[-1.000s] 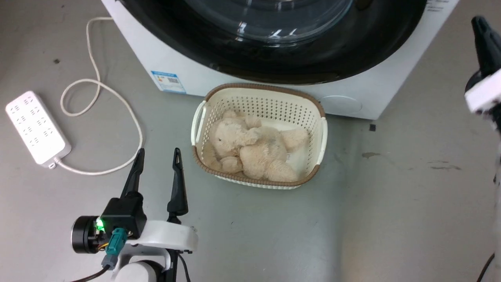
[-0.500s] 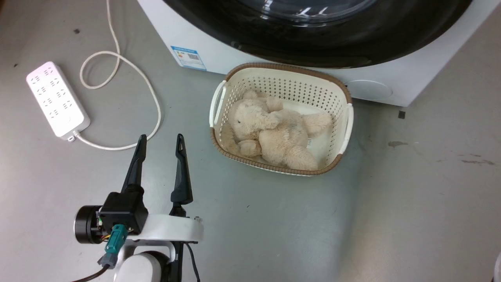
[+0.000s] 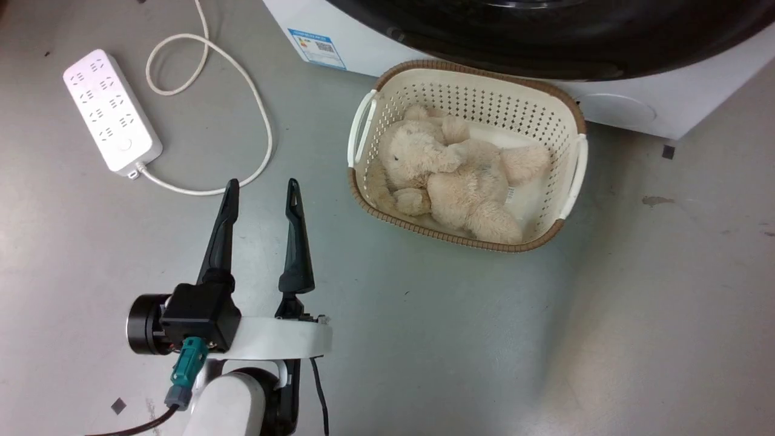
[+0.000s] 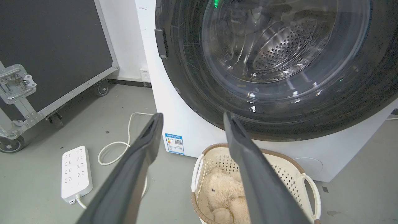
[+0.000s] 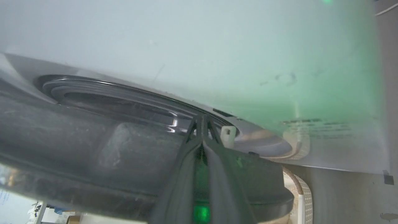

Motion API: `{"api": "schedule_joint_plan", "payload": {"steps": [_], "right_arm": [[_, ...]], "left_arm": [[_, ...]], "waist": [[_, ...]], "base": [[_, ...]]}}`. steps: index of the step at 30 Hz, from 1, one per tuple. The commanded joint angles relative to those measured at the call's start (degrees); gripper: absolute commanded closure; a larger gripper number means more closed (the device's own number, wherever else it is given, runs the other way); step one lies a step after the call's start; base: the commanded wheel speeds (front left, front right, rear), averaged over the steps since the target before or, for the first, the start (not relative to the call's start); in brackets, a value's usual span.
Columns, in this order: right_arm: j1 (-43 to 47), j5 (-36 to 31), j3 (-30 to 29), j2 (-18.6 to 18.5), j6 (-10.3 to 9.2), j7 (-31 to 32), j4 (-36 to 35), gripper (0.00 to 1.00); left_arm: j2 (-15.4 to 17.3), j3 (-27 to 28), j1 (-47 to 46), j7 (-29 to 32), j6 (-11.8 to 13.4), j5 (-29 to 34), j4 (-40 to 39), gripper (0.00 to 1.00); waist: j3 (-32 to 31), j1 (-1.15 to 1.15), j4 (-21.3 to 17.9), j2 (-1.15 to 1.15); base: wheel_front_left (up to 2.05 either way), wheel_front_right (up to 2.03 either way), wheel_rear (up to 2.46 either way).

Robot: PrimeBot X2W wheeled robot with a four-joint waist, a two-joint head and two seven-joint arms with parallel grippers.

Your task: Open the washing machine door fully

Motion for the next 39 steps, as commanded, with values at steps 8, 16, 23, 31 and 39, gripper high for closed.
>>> {"api": "schedule_joint_plan", "payload": {"steps": [8,16,23,31,39], "right_arm": [[2.0,6.0,-2.6,1.4,0.06,6.7,-0.6,1.0],[11.9,12.8,-5.7,6.8,0.07,15.2,-5.8,1.0],[28.6,17.7,-2.7,10.9,0.07,21.1,-14.9,1.0],[42.2,30.1,10.7,11.0,0.07,19.1,-19.4,1.0],[52.6,39.7,31.0,11.0,0.07,8.8,-24.3,1.0]], "left_arm": [[0.1,-0.8,-1.3,-1.5,0.9,-0.1,0.4,0.0],[0.1,-1.1,0.2,-2.5,0.0,0.5,1.9,0.0],[0.1,-0.9,4.6,-2.6,-2.2,1.7,4.3,0.0],[0.1,-1.8,7.2,-2.6,-4.0,1.9,8.7,0.0],[0.1,-2.9,8.7,-2.6,-6.5,1.0,10.8,0.0]], "waist": [[-2.3,0.0,0.4,0.0],[-7.7,0.0,0.1,0.0],[-14.4,0.0,-0.3,0.0],[-18.9,0.0,1.0,0.0],[-20.9,0.0,3.8,0.0]], "base": [[0.0,0.0,0.0],[0.0,0.0,0.0],[0.0,0.0,0.0],[0.0,0.0,0.0],[0.0,0.0,0.0]]}}
